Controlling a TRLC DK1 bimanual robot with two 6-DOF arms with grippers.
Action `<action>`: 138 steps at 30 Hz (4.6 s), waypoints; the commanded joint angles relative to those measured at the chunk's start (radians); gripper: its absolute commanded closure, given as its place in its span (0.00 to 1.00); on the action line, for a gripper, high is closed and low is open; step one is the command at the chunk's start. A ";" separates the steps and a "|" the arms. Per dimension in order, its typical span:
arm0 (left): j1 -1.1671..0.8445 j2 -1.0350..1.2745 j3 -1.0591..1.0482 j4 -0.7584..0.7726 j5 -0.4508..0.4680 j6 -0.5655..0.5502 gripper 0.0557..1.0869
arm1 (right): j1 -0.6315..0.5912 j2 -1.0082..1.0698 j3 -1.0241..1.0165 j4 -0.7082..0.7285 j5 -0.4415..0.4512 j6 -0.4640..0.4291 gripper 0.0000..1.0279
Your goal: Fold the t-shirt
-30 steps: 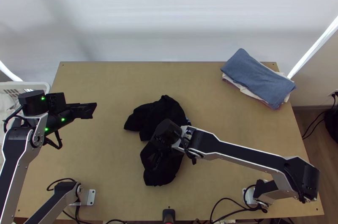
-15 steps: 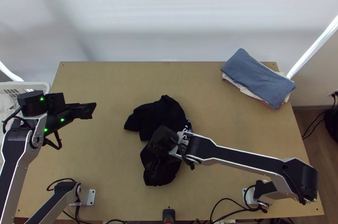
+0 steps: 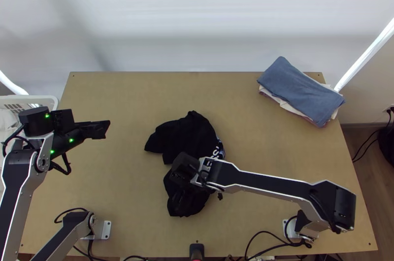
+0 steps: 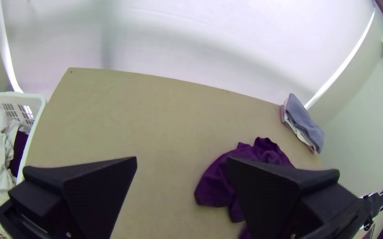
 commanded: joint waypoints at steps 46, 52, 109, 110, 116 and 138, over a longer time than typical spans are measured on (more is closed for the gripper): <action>-0.004 0.014 -0.007 0.037 0.039 0.002 0.05 | -0.071 -0.154 0.002 0.126 0.127 -0.005 0.97; -0.040 0.043 -0.005 0.060 0.039 -0.002 0.05 | -0.117 -0.217 0.006 0.141 0.178 0.015 0.97; -0.661 0.586 0.032 0.270 -0.067 -0.028 0.05 | -0.734 -0.438 0.212 0.153 0.241 -0.043 0.97; -0.662 0.600 0.038 0.281 -0.067 -0.030 0.05 | -0.734 -0.441 0.212 0.153 0.244 -0.043 0.97; -0.664 0.650 0.041 0.383 -0.085 -0.030 0.57 | -0.738 -0.458 0.197 0.153 0.249 -0.041 0.97; -0.136 0.386 0.472 0.127 -0.090 0.111 0.96 | -0.887 -0.445 0.282 0.254 0.289 -0.045 0.97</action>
